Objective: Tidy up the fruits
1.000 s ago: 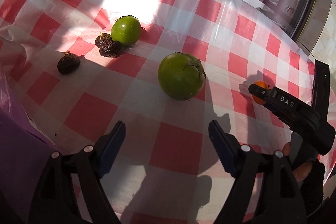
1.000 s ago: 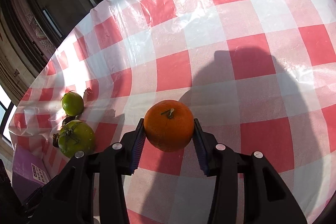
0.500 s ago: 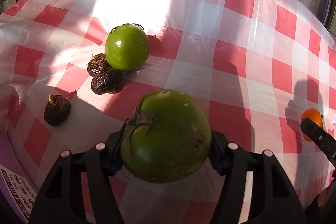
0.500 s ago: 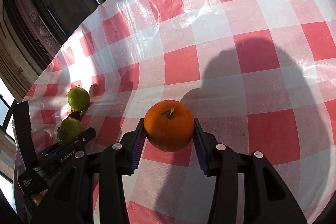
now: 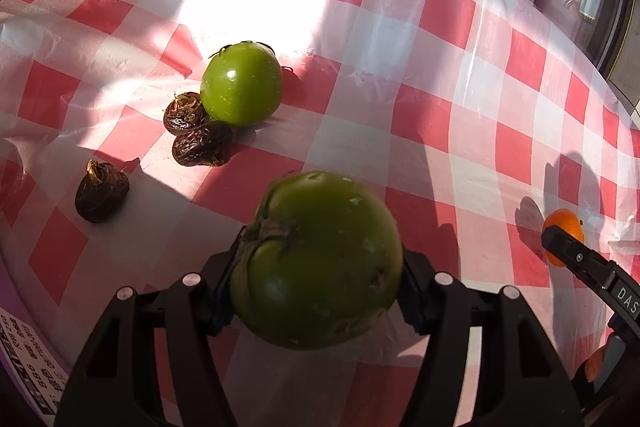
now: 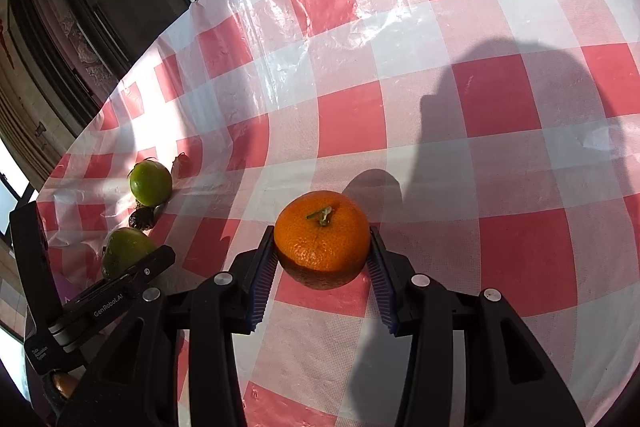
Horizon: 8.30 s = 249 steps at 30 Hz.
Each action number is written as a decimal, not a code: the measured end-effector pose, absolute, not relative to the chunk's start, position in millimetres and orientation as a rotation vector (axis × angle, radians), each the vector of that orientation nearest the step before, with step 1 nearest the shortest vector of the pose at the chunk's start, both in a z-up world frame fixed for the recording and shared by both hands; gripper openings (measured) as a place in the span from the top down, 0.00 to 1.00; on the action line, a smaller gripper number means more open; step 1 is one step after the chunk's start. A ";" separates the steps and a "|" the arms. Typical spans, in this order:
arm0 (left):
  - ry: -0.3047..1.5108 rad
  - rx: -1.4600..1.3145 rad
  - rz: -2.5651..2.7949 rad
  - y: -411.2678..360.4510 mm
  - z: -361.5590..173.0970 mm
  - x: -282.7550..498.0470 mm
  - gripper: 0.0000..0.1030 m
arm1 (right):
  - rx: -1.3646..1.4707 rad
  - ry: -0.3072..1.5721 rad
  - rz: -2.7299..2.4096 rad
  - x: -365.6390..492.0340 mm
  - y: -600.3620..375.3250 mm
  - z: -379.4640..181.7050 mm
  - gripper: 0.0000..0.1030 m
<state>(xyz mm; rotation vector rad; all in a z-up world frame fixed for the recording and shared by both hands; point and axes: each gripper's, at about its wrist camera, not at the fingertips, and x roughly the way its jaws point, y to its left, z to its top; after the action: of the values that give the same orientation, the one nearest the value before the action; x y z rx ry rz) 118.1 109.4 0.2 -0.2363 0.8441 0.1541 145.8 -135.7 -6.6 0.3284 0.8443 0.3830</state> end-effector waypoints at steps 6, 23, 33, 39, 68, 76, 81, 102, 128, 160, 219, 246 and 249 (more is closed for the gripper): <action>0.831 -0.292 0.168 104.8 5.6 97.3 0.38 | 0.338 0.858 0.360 150.2 -137.5 -8.5 0.57; 0.802 -0.208 0.052 60.9 11.0 -45.2 0.38 | 0.336 0.841 0.407 14.7 -118.4 -0.4 0.57; 0.776 -0.192 -0.023 56.1 22.5 -102.0 0.38 | 0.270 0.897 0.437 -36.0 -101.0 -3.0 0.57; 0.723 -0.184 -0.055 58.1 50.6 -128.7 0.38 | 0.263 0.932 0.460 -51.1 -95.9 4.2 0.57; 0.553 -0.224 0.255 250.9 168.1 -199.5 0.38 | 0.020 0.687 1.047 -122.5 106.8 152.3 0.57; 0.730 -0.270 0.362 306.0 133.4 -174.6 0.38 | -0.158 0.709 1.053 -105.5 157.6 135.7 0.57; 0.856 -0.410 0.363 325.5 111.5 -158.9 0.38 | -0.363 0.738 1.027 -93.3 179.8 116.1 0.57; 1.431 -0.109 0.344 306.1 23.0 -92.7 0.38 | -1.070 0.871 1.095 -92.2 216.2 37.8 0.58; 0.965 0.002 0.572 286.8 112.1 -130.0 0.03 | -0.629 0.663 0.954 -91.8 154.0 113.7 0.19; 0.799 0.131 0.026 -10.6 29.2 -32.1 0.02 | 0.257 0.724 0.249 13.3 -167.7 19.6 0.15; 0.904 -0.064 0.140 26.9 12.5 18.7 0.02 | 0.243 0.807 0.488 155.9 -99.7 10.4 0.44; 0.898 -0.383 0.724 148.9 11.1 178.0 0.63 | 0.378 0.791 0.503 149.2 -134.1 2.9 0.43; 0.890 -0.385 0.625 119.8 11.8 165.4 0.63 | 0.378 0.796 0.496 150.1 -133.2 2.0 0.43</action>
<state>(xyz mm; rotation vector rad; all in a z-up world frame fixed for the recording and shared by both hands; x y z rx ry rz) 165.4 119.8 11.8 -0.3851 0.8896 0.6252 150.1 -133.2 2.0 0.3784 0.7961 0.4957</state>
